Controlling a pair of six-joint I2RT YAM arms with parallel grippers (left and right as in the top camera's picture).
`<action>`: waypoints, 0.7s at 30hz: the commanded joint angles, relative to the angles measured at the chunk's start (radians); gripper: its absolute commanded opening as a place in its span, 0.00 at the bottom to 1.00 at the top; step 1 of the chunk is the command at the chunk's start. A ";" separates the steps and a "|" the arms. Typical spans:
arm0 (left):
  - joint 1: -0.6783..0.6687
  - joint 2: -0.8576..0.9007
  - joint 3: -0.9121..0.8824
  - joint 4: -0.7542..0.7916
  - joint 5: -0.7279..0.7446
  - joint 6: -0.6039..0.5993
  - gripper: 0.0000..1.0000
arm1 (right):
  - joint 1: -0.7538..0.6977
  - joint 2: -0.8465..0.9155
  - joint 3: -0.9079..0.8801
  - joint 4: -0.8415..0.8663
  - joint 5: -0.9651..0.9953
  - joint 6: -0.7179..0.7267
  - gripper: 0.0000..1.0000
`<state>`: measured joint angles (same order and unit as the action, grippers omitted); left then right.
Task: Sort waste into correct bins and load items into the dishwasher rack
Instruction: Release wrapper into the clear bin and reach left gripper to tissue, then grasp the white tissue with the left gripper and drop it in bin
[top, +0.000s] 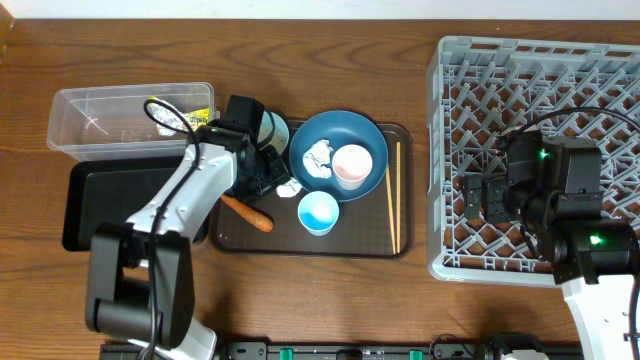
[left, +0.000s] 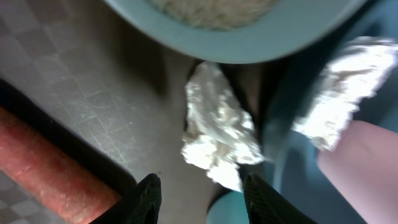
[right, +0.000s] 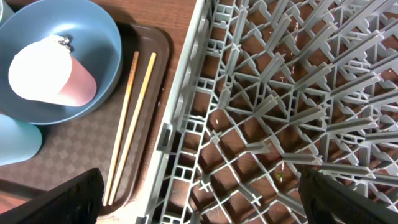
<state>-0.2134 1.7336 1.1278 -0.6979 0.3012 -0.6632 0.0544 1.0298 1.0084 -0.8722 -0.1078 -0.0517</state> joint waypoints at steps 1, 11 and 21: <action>-0.002 0.032 -0.011 -0.004 -0.025 -0.039 0.46 | -0.003 0.005 0.018 -0.003 0.002 0.013 0.99; -0.010 0.073 -0.011 0.010 -0.025 -0.038 0.46 | -0.003 0.005 0.018 0.000 0.002 0.014 0.99; -0.086 0.077 -0.011 0.033 -0.087 -0.039 0.46 | -0.003 0.005 0.018 0.000 0.002 0.014 0.99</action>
<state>-0.2852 1.7935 1.1278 -0.6655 0.2737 -0.6849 0.0547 1.0298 1.0084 -0.8715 -0.1078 -0.0517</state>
